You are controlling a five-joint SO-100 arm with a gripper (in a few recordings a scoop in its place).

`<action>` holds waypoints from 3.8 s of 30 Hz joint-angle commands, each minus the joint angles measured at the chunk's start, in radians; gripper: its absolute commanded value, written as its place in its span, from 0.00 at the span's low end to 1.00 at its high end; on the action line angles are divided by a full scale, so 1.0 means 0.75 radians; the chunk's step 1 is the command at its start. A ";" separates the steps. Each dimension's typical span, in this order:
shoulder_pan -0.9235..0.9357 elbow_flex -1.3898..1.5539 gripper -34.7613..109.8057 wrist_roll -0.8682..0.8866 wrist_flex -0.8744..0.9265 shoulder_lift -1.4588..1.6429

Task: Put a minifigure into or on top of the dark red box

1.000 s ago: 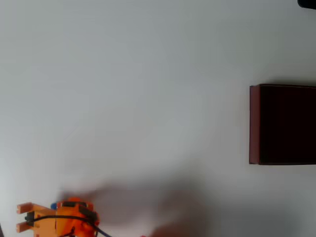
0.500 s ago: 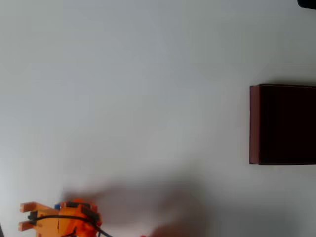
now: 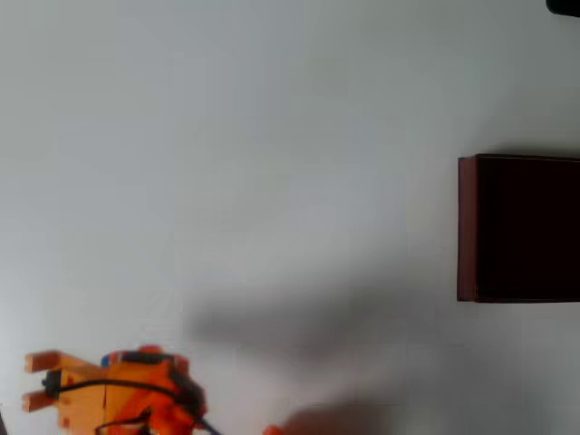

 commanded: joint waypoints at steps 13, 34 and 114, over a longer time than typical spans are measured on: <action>1.168 -0.370 0.24 -0.380 0.031 -0.027; 1.943 -1.616 0.24 -0.702 0.049 -1.452; 0.047 1.160 0.26 -1.176 -0.258 1.466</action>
